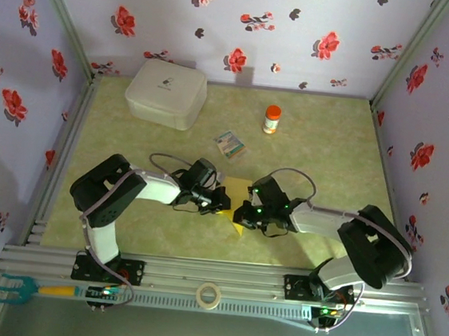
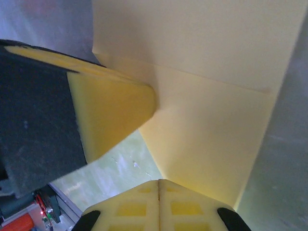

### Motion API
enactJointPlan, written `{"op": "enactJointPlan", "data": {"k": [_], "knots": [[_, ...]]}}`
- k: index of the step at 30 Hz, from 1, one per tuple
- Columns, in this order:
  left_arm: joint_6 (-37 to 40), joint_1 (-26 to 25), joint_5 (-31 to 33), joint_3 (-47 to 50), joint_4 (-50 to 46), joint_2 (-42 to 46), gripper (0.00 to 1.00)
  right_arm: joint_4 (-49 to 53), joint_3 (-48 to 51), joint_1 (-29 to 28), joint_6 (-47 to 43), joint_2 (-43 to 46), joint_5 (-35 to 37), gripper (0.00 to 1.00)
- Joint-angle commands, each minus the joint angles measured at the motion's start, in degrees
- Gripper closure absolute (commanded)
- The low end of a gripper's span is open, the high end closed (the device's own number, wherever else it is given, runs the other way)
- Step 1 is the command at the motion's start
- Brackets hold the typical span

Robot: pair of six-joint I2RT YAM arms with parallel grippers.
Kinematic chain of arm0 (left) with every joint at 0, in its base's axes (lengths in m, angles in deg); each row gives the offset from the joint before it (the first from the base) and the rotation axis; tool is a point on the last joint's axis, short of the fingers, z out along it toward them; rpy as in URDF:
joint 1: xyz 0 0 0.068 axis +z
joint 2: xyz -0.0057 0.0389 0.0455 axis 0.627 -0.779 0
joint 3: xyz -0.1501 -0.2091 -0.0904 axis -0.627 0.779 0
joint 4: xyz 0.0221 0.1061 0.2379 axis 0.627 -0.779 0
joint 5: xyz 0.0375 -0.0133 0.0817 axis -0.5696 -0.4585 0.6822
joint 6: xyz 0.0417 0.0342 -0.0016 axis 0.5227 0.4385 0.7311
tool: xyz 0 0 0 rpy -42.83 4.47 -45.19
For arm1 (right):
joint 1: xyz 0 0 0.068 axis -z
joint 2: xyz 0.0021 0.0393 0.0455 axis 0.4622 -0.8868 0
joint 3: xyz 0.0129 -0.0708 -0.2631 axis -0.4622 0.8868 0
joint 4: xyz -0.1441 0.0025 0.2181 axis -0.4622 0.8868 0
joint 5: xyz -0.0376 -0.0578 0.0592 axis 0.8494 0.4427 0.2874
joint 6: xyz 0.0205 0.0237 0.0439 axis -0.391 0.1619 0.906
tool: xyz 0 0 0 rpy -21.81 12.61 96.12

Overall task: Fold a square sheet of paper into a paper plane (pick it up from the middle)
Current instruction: Third fold the triangle at the center of the table.

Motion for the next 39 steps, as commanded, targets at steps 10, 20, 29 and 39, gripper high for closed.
{"op": "enactJointPlan", "data": {"k": [10, 20, 29, 39], "knots": [[2.33, -0.17, 2.89, -1.14, -5.64, -1.67, 1.0, -1.11, 4.72, 0.56, -0.53, -3.4, 1.13, 0.96], [3.1, -1.89, 2.53, -3.12, -4.84, 3.23, 0.94, -0.15, 4.75, 0.65, -1.13, -3.4, 2.19, 0.97], [0.88, -1.43, 3.1, -1.37, -4.32, -1.73, 1.0, 0.28, 5.17, 0.64, -1.06, -2.7, 2.81, 0.98], [4.39, 3.76, 3.14, -1.0, -4.47, -2.12, 1.0, 0.02, 5.42, 0.64, -1.15, -2.98, 2.7, 0.98]]}}
